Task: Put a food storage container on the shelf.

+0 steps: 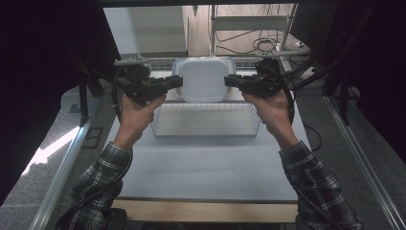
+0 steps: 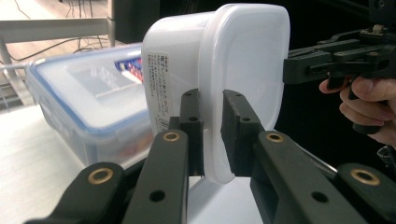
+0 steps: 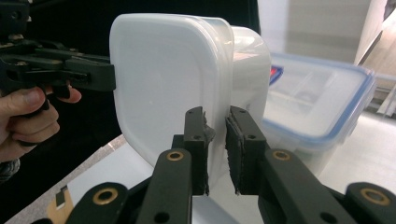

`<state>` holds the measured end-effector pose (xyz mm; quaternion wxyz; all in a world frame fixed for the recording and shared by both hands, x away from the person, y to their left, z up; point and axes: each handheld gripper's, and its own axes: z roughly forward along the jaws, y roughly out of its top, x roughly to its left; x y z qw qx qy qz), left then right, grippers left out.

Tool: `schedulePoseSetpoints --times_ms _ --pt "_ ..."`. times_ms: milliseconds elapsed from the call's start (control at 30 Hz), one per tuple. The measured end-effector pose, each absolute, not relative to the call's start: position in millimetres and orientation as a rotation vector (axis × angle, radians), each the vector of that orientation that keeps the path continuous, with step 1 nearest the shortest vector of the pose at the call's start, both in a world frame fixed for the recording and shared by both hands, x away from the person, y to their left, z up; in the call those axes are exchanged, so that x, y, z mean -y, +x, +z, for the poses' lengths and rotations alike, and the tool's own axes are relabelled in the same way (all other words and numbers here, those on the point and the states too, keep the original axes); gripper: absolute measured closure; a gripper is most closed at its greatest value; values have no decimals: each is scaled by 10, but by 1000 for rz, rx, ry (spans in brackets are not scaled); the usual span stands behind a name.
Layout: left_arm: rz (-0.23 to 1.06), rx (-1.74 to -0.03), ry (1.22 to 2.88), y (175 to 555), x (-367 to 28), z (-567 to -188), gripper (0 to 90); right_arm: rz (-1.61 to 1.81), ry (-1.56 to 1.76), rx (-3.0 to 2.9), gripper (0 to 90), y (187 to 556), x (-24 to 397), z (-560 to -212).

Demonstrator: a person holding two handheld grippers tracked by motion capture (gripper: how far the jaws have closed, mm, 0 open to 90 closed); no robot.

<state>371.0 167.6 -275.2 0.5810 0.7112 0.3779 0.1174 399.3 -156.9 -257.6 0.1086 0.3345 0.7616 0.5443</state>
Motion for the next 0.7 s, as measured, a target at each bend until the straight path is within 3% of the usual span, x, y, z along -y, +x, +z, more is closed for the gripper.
schedulePoseSetpoints --times_ms 700 --pt "284 -940 1657 4154 -1650 -2549 793 1588 1050 -2179 778 4430 1500 -2358"
